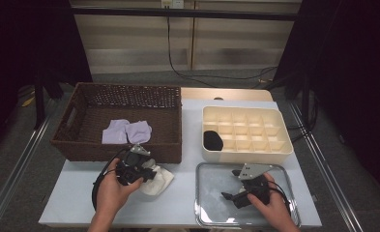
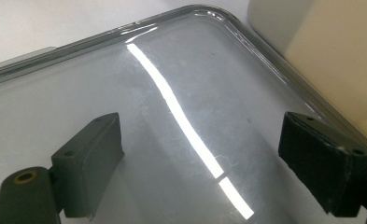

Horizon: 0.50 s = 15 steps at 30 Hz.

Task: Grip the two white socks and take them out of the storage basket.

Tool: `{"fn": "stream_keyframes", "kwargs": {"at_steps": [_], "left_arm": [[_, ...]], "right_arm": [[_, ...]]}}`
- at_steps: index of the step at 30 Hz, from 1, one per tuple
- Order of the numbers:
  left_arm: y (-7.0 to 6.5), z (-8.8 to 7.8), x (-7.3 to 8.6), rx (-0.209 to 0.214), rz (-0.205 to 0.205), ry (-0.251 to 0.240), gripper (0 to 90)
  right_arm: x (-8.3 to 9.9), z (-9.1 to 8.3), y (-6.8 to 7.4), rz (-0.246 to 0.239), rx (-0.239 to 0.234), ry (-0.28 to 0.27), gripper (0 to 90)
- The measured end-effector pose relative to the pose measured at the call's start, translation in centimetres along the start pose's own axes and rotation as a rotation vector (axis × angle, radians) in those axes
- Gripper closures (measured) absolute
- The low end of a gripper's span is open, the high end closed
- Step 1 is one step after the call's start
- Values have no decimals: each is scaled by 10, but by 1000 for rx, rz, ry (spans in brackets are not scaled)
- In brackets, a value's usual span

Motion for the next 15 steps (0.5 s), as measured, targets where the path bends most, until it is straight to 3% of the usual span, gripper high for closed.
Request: {"fn": "stream_keyframes", "kwargs": {"at_steps": [4, 10, 15], "left_arm": [[-7, -4, -8, 34, -4, -29, 819], [-18, 10, -17, 68, 15, -20, 817], [-23, 26, -20, 69, 46, 10, 798]], "right_arm": [[0, 0, 0, -5, 4, 1, 129], [0, 0, 0, 0, 1, 1, 128], [0, 0, 0, -3, 1, 0, 128]]}}
Point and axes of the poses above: each handheld gripper's, and its own axes: z roughly forward along the jaws, x roughly out of its underside, y roughly to its left, the point moved 5 cm from there along z, roughly forward along the jaws, and after that the axes turned 2 degrees about -x, right-handed, at the moved point
